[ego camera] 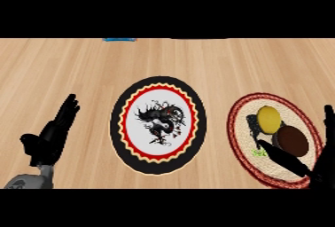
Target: Pick the cupcake from the placemat and place it in the plate
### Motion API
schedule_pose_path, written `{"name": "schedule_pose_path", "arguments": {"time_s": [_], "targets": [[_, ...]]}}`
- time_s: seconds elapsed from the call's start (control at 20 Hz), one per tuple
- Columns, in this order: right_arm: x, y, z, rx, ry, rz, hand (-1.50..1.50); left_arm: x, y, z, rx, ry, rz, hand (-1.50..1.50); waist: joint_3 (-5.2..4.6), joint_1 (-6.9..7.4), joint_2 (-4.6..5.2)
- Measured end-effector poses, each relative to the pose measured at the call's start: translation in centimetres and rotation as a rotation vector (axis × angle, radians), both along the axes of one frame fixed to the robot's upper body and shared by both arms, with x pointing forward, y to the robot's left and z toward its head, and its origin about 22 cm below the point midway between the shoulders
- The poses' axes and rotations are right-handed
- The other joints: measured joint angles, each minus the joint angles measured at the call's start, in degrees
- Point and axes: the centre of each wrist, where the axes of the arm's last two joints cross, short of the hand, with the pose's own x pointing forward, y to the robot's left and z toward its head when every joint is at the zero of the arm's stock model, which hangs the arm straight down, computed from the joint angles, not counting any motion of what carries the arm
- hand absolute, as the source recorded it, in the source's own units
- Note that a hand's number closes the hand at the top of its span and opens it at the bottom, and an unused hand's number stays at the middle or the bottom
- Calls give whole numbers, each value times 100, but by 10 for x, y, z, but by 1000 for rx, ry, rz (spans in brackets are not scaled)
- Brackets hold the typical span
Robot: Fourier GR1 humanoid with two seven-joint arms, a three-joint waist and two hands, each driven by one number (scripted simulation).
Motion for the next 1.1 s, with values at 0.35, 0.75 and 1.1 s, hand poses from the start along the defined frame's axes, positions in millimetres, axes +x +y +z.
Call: {"name": "schedule_pose_path", "arguments": {"time_s": [0.35,0.75,1.1], "targets": [[-23,-10,22,-78,370,5,-150,0,-3,0,-1,-3,-10,0,-4,24,5],[-17,3,53,-57,591,-17,-150,1,-3,-6,-3,-3,-14,0,9,63,10],[-7,-10,50,-80,733,-40,-150,-1,0,-4,-6,-8,-10,0,14,70,8]]}}
